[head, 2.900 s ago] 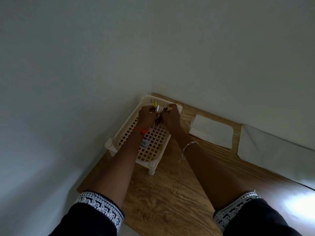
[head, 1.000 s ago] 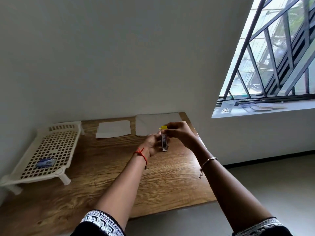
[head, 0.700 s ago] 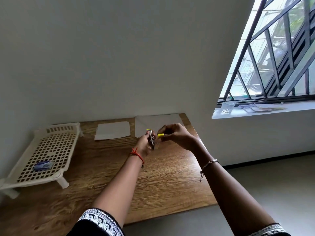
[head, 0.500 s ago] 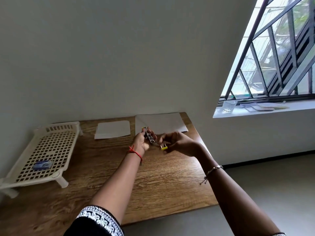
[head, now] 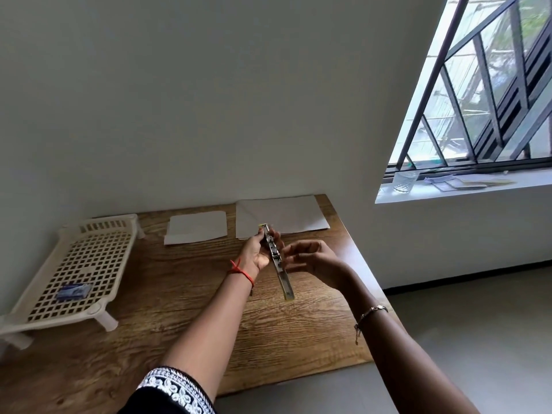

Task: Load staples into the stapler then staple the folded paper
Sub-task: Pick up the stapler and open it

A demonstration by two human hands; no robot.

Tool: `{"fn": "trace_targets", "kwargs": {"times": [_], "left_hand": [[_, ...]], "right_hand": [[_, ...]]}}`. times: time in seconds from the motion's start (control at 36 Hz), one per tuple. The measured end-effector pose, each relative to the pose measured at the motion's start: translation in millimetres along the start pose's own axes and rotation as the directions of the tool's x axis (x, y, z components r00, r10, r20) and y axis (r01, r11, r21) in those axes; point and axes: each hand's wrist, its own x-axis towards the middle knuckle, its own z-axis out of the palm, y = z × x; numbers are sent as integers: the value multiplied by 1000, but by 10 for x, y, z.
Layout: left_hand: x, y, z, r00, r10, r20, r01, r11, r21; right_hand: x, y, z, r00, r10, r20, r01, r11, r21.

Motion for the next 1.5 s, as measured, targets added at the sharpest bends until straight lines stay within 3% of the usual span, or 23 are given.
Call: {"fn": "trace_targets", "kwargs": {"times": [0.11,0.22,0.47,0.61,0.89,1.11,1.36,1.5], "left_hand": [[-58,-36,111,999,-17,41,15,999,37],[-85,-23,217,999,-19,50,18,1000,16],[-113,37,367,989,-69,131,55,993,102],[-112,67,415,995,-42,89,29,990,139],[-120,116,480,988,-1,153,-20,991,136],[-147,163,560,992,46,120,-61,991,122],[-114,172,565,996,81,48,-88,979,186],[-87,175,586,994,109,4,-108,971,212]], "right_hand": [[125,-117,2,962,-119,-246,79,983,-168],[205,-252,36,897,-243,-369,117,936,-333],[413,-369,-51,815,-446,-369,53,691,-721],[448,-413,-78,810,-471,-350,24,624,-781],[456,-505,17,749,-605,-270,83,490,-868],[476,-519,40,718,-646,-261,113,478,-871],[450,-514,39,784,-565,-257,69,490,-869],[419,-521,71,834,-501,-230,12,434,-901]]}}
